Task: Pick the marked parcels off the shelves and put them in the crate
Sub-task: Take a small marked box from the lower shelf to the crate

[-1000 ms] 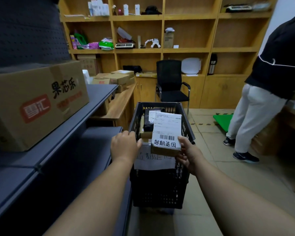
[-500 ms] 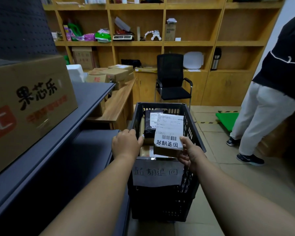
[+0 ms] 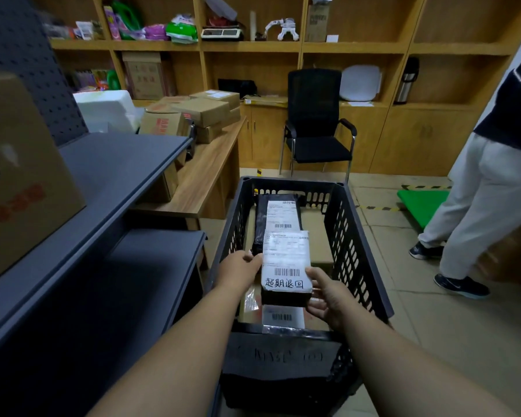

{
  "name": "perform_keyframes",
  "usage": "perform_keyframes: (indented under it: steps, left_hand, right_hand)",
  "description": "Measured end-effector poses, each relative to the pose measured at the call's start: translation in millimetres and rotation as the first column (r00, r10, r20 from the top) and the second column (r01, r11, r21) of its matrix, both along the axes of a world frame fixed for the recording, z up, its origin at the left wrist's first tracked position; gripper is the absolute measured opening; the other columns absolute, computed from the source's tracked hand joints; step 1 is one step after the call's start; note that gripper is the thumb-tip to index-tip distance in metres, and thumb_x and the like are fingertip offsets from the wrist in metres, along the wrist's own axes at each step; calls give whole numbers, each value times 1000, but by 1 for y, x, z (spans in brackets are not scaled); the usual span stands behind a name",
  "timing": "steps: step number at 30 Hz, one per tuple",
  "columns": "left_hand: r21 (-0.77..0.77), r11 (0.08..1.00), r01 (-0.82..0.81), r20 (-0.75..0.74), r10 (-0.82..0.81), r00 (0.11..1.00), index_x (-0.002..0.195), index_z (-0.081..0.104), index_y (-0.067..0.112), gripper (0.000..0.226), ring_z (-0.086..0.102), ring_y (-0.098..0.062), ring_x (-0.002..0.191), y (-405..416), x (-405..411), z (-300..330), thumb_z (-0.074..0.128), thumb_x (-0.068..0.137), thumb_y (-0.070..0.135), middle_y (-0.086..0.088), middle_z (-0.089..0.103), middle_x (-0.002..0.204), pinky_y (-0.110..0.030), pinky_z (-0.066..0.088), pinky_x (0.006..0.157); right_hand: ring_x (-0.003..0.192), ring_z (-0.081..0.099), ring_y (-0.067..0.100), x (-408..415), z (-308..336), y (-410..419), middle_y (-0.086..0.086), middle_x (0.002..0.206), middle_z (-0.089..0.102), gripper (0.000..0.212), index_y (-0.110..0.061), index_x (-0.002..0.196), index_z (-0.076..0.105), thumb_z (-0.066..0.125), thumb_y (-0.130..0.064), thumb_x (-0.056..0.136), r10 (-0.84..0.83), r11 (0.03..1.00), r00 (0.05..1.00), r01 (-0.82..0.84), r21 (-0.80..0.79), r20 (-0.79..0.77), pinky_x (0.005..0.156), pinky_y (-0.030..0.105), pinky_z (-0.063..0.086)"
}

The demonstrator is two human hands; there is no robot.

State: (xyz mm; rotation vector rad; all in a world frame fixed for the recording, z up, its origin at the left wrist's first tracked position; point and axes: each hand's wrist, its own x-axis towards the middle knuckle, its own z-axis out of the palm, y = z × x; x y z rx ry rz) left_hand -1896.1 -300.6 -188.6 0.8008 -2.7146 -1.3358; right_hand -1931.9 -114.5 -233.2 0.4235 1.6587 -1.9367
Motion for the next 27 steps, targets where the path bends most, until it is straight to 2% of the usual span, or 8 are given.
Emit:
perform_keyframes:
  steps: [3,8,13,15,17,20,25,27]
  left_hand:
    - [224,974,-44,18,41,999,94,65,14,27,57,-18,81,-2,-5,-11,55,91,39,-9,67,102,-30,44,73]
    - [455,880,-137,135,84,987,91,63,11,19,64,-30,102,-4,-16,-27,54,93,27,-13,69,105,-39,53,84]
    - [476,858,-194,217,99,971,90,63,12,11,66,-25,95,-6,-29,-50,53,91,15,-9,70,102,-36,55,80]
    - [463,864,-197,249,86,965,86,62,13,11,66,-24,95,-7,-35,-58,53,91,14,-8,70,100,-37,55,82]
    - [454,868,-200,280,74,957,80,60,13,13,66,-25,93,-8,-40,-64,53,91,13,-9,69,99,-33,54,75]
    - [488,848,-208,311,53,949,78,57,10,14,64,-22,74,-9,-44,-69,51,91,9,-10,68,89,-37,54,73]
    - [525,827,-201,358,-1,934,85,55,9,10,66,-16,66,-10,-45,-67,50,89,1,-12,67,97,-41,56,77]
    - [531,824,-197,378,-22,926,86,54,8,12,61,-9,44,-11,-45,-65,48,88,-2,-10,65,86,-39,57,72]
  right_hand:
    - [54,63,17,-6,-11,-7,6,66,70,28,-6,89,65,66,-32,82,72,997,996,-73,18,51,59,26,51]
    - [50,48,16,-21,-23,-10,3,50,60,24,-6,84,60,63,-30,84,169,985,977,-172,10,130,54,26,36]
    - [52,56,19,-38,-34,-10,4,52,63,27,-5,84,60,61,-32,85,281,950,928,-306,68,244,61,28,47]
    - [49,52,18,-46,-39,-7,4,51,60,31,-5,84,58,60,-36,84,334,922,892,-377,93,305,65,30,48]
    - [42,46,15,-54,-44,-4,3,49,54,32,-5,89,54,60,-36,84,385,892,850,-443,92,361,65,31,49]
    - [43,38,15,-65,-50,-3,4,52,47,32,-5,93,50,62,-32,82,425,868,809,-492,72,407,61,28,47]
    - [44,40,15,-74,-59,-3,0,47,41,22,-12,70,46,64,-23,77,496,811,755,-579,83,428,61,28,49]
    - [48,41,16,-76,-61,-4,-1,47,41,22,-14,66,47,64,-23,77,528,781,725,-619,83,442,66,29,51]
